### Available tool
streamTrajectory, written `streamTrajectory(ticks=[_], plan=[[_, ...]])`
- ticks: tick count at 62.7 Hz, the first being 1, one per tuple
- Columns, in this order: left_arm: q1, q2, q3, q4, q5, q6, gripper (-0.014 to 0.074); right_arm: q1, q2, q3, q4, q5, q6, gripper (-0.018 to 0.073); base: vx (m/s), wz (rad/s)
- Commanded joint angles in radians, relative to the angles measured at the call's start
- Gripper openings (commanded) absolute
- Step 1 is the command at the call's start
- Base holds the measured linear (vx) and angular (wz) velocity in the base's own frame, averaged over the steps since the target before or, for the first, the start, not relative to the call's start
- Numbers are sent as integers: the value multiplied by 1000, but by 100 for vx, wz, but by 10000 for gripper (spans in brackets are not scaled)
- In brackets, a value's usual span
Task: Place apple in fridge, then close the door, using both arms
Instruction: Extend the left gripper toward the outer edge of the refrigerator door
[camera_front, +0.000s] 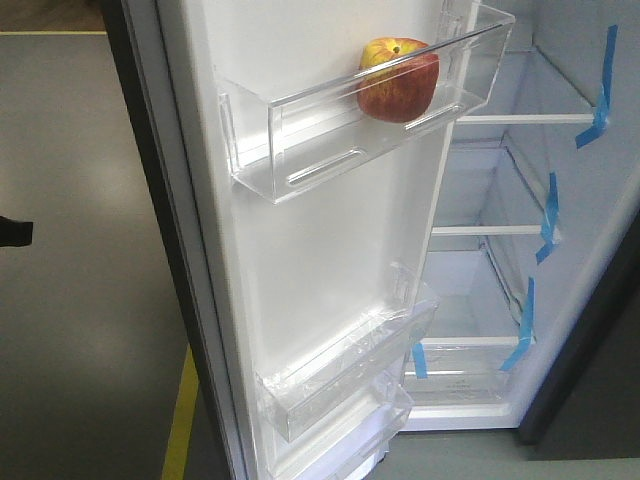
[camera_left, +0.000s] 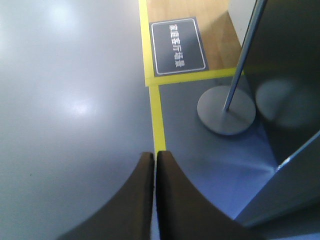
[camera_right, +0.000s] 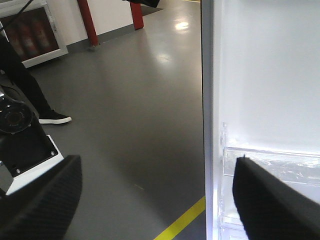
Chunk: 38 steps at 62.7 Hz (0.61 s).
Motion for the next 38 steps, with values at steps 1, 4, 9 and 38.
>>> streamTrajectory(ticks=[1, 4, 9, 38], plan=[[-2, 11, -39, -12, -75, 14, 15, -5, 16, -21, 43, -47, -1, 587, 0, 0], [-2, 30, -49, -13, -69, 13, 15, -5, 16, -21, 43, -47, -1, 587, 0, 0], [-2, 71, -82, -16, -40, 13, 15, -5, 16, -21, 43, -47, -1, 587, 0, 0], [-16, 337, -337, -241, 141, 130, 15, -5, 16, -21, 43, -47, -1, 587, 0, 0]])
